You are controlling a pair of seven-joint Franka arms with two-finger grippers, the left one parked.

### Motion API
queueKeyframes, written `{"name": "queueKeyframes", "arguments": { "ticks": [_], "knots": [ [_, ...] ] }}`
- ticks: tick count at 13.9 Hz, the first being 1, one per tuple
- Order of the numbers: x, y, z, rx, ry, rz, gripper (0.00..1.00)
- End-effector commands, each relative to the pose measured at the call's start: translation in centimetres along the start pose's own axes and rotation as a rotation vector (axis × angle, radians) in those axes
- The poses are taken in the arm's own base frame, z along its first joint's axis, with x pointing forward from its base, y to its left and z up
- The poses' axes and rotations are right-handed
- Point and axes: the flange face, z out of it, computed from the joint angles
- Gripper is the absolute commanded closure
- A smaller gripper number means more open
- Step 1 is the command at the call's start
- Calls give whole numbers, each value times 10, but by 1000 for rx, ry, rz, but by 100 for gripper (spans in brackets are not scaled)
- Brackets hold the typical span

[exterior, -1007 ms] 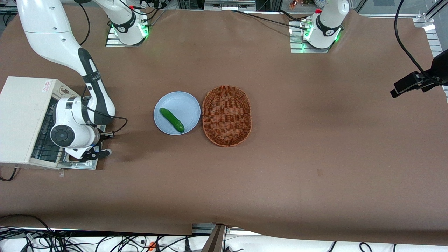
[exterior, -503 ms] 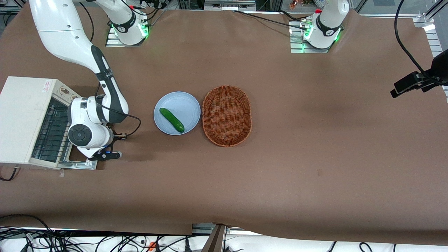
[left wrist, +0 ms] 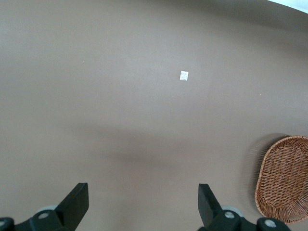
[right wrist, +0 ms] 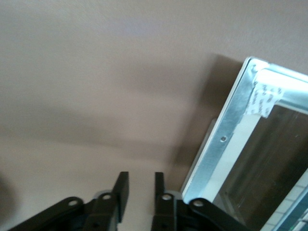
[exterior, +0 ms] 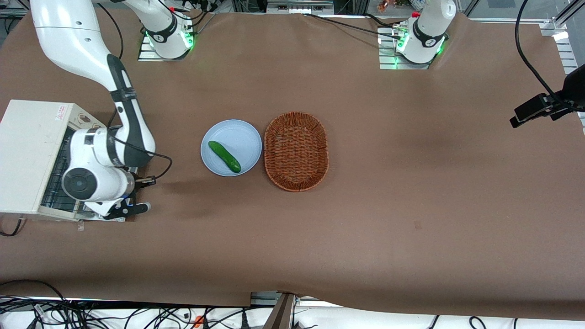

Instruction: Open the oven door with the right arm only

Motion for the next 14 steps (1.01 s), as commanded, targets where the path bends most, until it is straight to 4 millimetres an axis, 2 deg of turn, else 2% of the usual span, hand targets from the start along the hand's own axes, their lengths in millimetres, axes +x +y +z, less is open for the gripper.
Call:
{"name": "queueKeyframes", "arguments": {
  "ticks": [1, 2, 5, 7, 9, 12, 14],
  "knots": [
    [-12, 30, -27, 81, 25, -58, 12],
    [-16, 31, -37, 87, 27, -77, 0],
    [-42, 39, -75, 136, -6, -58, 0],
    [-57, 54, -96, 154, 7, -35, 0],
    [-70, 55, -126, 151, 32, -26, 0],
    [-104, 62, -183, 150, 90, 6, 0],
    [-128, 65, -204, 165, 57, 72, 0]
  ]
}}
